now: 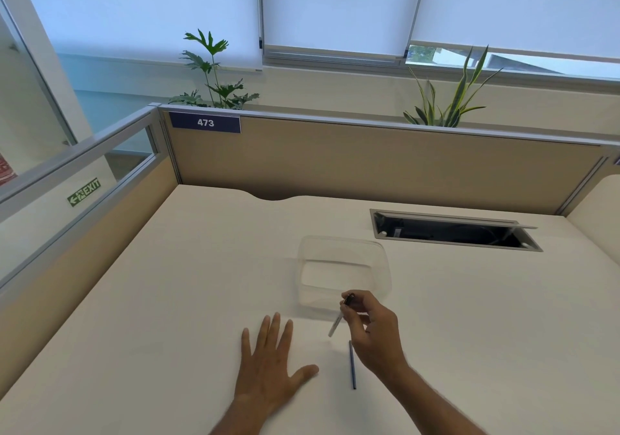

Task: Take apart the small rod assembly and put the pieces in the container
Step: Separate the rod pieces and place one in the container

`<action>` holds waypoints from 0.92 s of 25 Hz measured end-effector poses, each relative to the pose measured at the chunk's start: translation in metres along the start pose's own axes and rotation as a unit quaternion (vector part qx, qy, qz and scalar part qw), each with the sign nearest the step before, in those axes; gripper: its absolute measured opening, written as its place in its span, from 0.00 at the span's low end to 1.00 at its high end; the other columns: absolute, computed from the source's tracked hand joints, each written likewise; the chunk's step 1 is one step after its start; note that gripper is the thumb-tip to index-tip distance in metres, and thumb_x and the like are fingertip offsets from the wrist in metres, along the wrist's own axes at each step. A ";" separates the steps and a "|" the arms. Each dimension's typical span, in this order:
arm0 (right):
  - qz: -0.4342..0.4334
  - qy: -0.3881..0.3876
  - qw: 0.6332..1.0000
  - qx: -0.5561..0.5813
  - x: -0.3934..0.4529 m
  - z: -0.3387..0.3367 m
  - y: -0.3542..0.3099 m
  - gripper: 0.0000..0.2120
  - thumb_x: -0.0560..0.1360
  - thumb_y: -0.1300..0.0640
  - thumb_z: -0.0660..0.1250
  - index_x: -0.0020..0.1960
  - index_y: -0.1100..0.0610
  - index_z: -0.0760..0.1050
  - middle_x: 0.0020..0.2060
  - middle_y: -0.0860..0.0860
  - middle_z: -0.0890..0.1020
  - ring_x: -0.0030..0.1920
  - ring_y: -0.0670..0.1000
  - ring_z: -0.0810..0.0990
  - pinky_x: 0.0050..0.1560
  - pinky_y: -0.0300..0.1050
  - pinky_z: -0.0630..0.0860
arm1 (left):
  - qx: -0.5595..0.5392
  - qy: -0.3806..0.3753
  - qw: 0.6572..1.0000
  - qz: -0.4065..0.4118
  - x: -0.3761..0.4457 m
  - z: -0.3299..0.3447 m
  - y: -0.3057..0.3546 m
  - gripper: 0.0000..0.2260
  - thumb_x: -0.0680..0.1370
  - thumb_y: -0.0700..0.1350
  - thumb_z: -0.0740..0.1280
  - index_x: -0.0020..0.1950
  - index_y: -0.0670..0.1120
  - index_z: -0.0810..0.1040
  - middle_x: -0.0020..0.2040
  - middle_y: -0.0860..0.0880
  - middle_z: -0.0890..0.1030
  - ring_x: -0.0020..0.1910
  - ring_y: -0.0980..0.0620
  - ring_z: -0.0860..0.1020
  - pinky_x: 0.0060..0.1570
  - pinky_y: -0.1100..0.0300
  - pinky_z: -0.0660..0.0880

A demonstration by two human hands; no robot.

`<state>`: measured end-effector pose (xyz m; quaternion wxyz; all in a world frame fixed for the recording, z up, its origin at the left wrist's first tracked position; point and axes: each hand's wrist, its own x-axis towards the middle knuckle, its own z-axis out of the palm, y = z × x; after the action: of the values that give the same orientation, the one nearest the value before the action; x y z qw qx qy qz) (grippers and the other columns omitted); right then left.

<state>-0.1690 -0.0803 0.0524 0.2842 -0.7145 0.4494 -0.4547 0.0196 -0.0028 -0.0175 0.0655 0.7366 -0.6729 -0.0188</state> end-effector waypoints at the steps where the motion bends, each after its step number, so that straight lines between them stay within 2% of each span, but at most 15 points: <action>1: -0.004 -0.004 1.000 -0.003 0.000 0.001 0.000 0.11 0.74 0.66 0.71 0.51 0.53 0.79 0.42 0.40 0.84 0.45 0.38 0.83 0.42 0.29 0.79 | -0.007 -0.009 1.000 0.000 -0.002 0.001 -0.002 0.40 0.69 0.75 0.55 0.66 0.46 0.79 0.68 0.43 0.77 0.70 0.45 0.65 0.68 0.41 0.47; 4: -0.007 -0.013 1.000 -0.012 0.000 0.001 0.001 0.10 0.73 0.65 0.72 0.51 0.54 0.79 0.42 0.40 0.84 0.44 0.39 0.83 0.41 0.29 0.78 | -0.011 -0.026 1.000 -0.012 -0.003 0.005 -0.003 0.40 0.70 0.75 0.56 0.68 0.47 0.77 0.70 0.43 0.75 0.71 0.47 0.61 0.68 0.40 0.49; 9: -0.050 0.007 0.998 -0.030 -0.004 0.002 0.001 0.09 0.74 0.62 0.70 0.53 0.53 0.78 0.44 0.40 0.83 0.45 0.39 0.82 0.43 0.30 0.79 | -0.017 -0.021 0.999 -0.022 -0.001 0.011 -0.004 0.40 0.71 0.76 0.55 0.69 0.47 0.75 0.71 0.43 0.73 0.72 0.47 0.61 0.68 0.38 0.51; 12: -0.040 -0.058 0.995 -0.074 -0.007 0.005 0.003 0.07 0.75 0.61 0.69 0.51 0.51 0.77 0.41 0.42 0.84 0.42 0.42 0.83 0.42 0.41 0.82 | -0.019 -0.028 0.999 -0.026 0.000 0.011 -0.005 0.40 0.71 0.76 0.55 0.69 0.47 0.75 0.71 0.43 0.73 0.72 0.44 0.68 0.68 0.38 0.51; 14: -0.037 -0.078 0.992 -0.090 -0.009 0.005 0.004 0.07 0.75 0.61 0.69 0.51 0.51 0.77 0.40 0.42 0.85 0.42 0.42 0.83 0.41 0.45 0.82 | -0.018 -0.030 0.999 -0.025 0.000 0.011 -0.005 0.40 0.71 0.76 0.54 0.69 0.47 0.75 0.71 0.43 0.73 0.72 0.44 0.68 0.68 0.38 0.50; 17: -0.042 -0.052 0.995 -0.076 -0.008 0.004 0.004 0.08 0.75 0.61 0.69 0.51 0.51 0.77 0.41 0.41 0.84 0.42 0.40 0.83 0.41 0.42 0.82 | -0.017 -0.020 0.999 -0.022 0.000 0.011 -0.005 0.40 0.71 0.76 0.54 0.69 0.47 0.75 0.71 0.43 0.73 0.72 0.46 0.61 0.69 0.39 0.49; 23: -0.031 -0.073 0.994 -0.080 -0.006 0.000 0.005 0.07 0.75 0.60 0.69 0.51 0.52 0.78 0.41 0.42 0.85 0.42 0.42 0.83 0.42 0.44 0.83 | -0.016 -0.026 0.999 -0.021 -0.001 0.009 -0.005 0.40 0.71 0.75 0.56 0.69 0.47 0.76 0.70 0.43 0.74 0.71 0.47 0.61 0.68 0.40 0.48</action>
<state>-0.1718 -0.0767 0.0459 0.2442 -0.7796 0.4400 -0.3727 0.0231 -0.0018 -0.0267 0.0588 0.7486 -0.6586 -0.0501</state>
